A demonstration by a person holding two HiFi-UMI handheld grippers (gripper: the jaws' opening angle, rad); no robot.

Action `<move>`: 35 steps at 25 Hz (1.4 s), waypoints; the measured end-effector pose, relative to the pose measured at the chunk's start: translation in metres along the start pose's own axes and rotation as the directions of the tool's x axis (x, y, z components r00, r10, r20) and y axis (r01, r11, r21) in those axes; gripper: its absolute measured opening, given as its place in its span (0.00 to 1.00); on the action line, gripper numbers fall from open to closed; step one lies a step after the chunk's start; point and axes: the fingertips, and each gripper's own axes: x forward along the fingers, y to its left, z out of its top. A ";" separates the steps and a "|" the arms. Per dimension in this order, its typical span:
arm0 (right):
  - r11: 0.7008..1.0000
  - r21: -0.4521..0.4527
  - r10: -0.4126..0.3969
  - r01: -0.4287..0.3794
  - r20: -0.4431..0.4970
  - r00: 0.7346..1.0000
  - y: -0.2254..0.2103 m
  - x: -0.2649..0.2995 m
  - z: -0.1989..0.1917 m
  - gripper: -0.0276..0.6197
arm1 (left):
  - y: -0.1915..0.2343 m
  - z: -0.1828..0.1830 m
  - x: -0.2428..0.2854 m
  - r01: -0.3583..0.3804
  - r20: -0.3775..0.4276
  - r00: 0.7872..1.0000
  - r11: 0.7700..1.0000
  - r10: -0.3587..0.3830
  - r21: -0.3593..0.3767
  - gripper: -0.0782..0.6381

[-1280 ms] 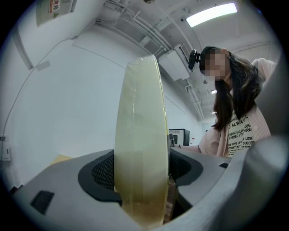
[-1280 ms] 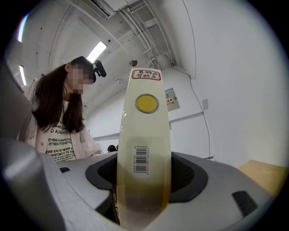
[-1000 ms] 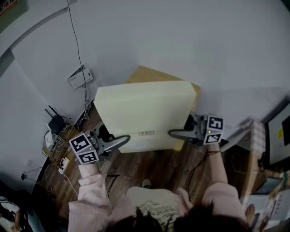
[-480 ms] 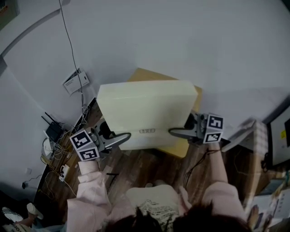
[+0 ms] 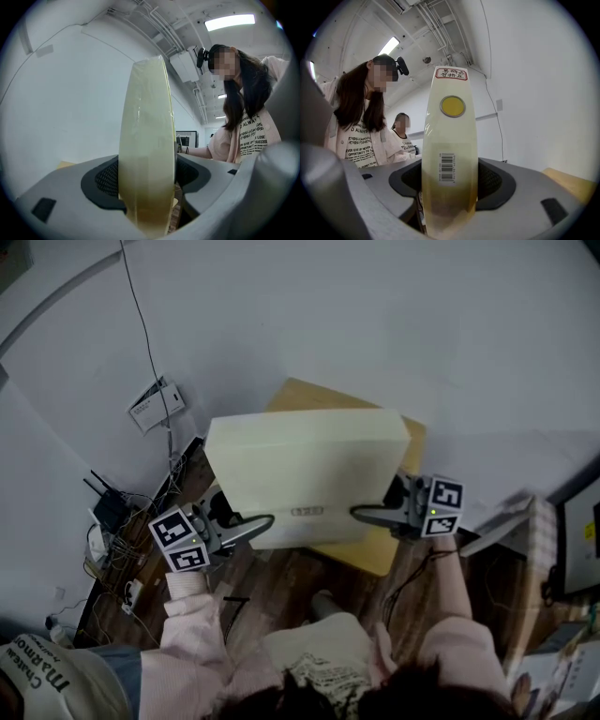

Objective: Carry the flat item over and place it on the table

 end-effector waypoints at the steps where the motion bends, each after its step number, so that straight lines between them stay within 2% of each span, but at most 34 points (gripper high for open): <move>1: 1.000 0.003 0.003 -0.003 -0.001 1.000 -0.004 0.001 -0.001 0.50 | 0.004 -0.001 0.001 -0.004 -0.002 1.000 1.000 0.004 -0.003 0.57; 20: 0.999 0.018 0.035 -0.034 -0.057 0.998 -0.088 0.000 0.000 0.50 | 0.073 0.002 0.041 -0.046 -0.043 0.998 0.999 0.045 -0.014 0.57; 28: 0.999 0.025 0.038 -0.036 -0.070 0.997 -0.121 -0.009 -0.016 0.51 | 0.099 -0.015 0.063 -0.054 -0.068 0.996 0.998 0.052 -0.032 0.57; 35: 1.000 0.023 0.009 -0.007 -0.083 0.996 -0.143 -0.012 -0.030 0.51 | 0.121 -0.029 0.078 -0.028 -0.115 0.993 0.999 0.022 -0.045 0.58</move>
